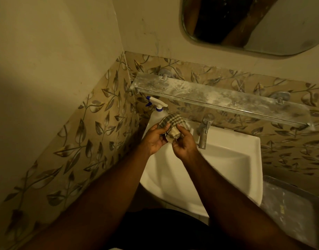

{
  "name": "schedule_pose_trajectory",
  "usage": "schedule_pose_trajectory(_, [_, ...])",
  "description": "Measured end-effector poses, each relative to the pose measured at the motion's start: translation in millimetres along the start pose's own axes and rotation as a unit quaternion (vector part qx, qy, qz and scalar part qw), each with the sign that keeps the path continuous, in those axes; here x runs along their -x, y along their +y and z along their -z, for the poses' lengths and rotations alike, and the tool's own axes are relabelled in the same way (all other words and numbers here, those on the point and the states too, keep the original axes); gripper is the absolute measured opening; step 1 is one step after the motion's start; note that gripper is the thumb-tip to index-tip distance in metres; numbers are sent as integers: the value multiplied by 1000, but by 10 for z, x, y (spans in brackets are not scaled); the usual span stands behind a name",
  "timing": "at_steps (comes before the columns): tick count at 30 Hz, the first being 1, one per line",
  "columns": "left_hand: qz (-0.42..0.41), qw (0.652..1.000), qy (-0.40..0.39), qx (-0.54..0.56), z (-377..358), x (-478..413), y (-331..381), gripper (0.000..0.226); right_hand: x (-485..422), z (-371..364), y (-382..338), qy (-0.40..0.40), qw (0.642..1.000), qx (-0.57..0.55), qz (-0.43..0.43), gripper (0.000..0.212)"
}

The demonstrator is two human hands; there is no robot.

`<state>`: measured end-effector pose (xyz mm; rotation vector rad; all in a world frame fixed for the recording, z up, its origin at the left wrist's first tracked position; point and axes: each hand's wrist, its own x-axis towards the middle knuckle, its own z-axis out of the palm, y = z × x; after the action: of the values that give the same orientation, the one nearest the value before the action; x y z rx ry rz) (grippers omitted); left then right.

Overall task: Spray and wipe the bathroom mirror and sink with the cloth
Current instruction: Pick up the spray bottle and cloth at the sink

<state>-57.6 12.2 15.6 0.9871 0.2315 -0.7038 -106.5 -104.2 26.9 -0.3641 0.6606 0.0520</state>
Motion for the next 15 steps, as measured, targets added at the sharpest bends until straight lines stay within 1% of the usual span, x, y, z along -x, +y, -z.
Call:
schedule_pose_trajectory(3, [11, 999, -3, -31, -2, 18, -8, 37, 0, -43, 17, 24, 998, 42, -33, 35])
schedule_pose_trajectory(5, [17, 995, 1, -98, -7, 25, 43, 33, -28, -37, -26, 18, 998, 40, -41, 36])
schedule_pose_trajectory(8, [29, 977, 21, -209, 35, 7, 100, 29, -61, -10, -105, 15, 997, 58, -42, 32])
schedule_pose_trajectory(10, [29, 966, 36, -253, 35, -15, 118, 32, -89, 21, -133, 23, 995, 77, -52, 34])
schedule_pose_trajectory(11, [14, 963, 48, -265, 21, -28, 118, 33, -106, 29, -144, 20, 995, 75, -58, 34])
schedule_pose_trajectory(12, [-19, 957, 81, -278, 20, -73, 104, 34, -117, 31, -152, 19, 995, 72, -60, 33])
schedule_pose_trajectory(13, [-70, 945, 132, -291, 19, -109, 86, 39, -135, 36, -158, 19, 996, 68, -54, 33])
schedule_pose_trajectory(14, [-125, 920, 201, -313, 22, -146, 79, 48, -147, 35, -162, 26, 996, 69, -45, 35])
schedule_pose_trajectory(15, [-166, 886, 267, -341, 35, -185, 77, 62, -159, 34, -164, 34, 996, 70, -38, 38])
